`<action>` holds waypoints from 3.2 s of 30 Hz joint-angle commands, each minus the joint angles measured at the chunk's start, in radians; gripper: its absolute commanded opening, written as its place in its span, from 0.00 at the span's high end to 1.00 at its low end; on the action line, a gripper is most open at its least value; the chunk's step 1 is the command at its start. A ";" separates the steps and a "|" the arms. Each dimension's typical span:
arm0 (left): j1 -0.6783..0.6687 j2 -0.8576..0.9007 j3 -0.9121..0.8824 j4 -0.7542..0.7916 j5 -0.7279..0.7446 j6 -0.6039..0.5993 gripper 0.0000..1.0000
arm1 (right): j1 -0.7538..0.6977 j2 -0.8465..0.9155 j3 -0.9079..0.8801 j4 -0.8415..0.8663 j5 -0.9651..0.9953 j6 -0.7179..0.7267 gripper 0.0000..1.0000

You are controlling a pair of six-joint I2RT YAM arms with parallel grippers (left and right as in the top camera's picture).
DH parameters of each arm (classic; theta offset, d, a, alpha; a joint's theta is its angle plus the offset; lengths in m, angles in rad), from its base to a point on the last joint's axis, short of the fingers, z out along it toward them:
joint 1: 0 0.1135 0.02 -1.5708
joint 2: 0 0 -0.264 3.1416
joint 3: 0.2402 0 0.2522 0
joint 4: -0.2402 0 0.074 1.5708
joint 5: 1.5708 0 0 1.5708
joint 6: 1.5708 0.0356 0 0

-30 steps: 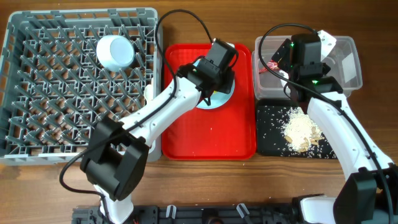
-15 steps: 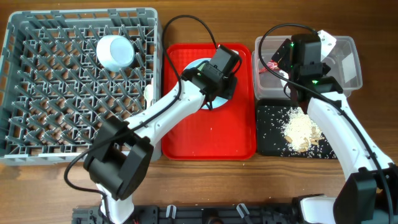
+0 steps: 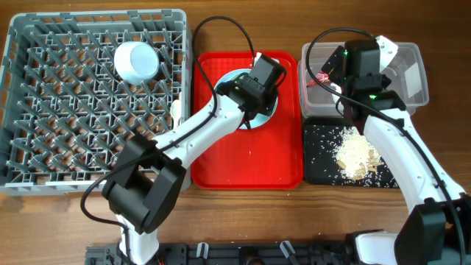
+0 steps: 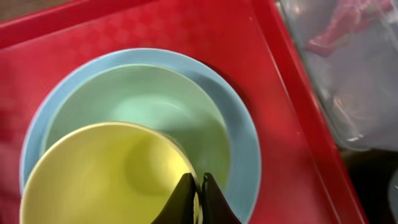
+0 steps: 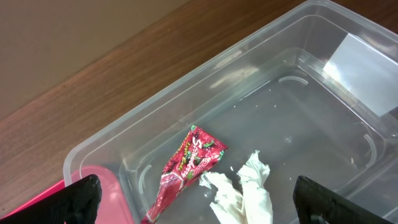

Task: Sort waste into correct bins and load items into the dishwasher rack
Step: 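Move left gripper to the plate and grasp the yellow cup, then carry the yellow cup into the dish rack and release it, then move left gripper to the plate and grasp the green bowl rim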

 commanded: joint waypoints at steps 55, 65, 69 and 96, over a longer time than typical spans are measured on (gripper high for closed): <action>1.159 -0.042 -0.451 0.304 1.517 -0.261 0.96 | -0.003 -0.016 0.008 0.002 0.017 0.007 0.00; 1.161 -0.066 -0.428 0.316 1.509 -0.270 0.64 | -0.003 -0.016 0.008 0.002 0.017 0.007 0.00; 1.161 -0.176 -0.383 0.316 1.444 -0.320 0.00 | -0.003 -0.016 0.008 0.002 0.017 0.007 0.00; 0.821 -0.723 -0.263 -0.223 0.515 -0.100 0.16 | -0.003 -0.016 0.008 0.002 0.017 0.007 0.00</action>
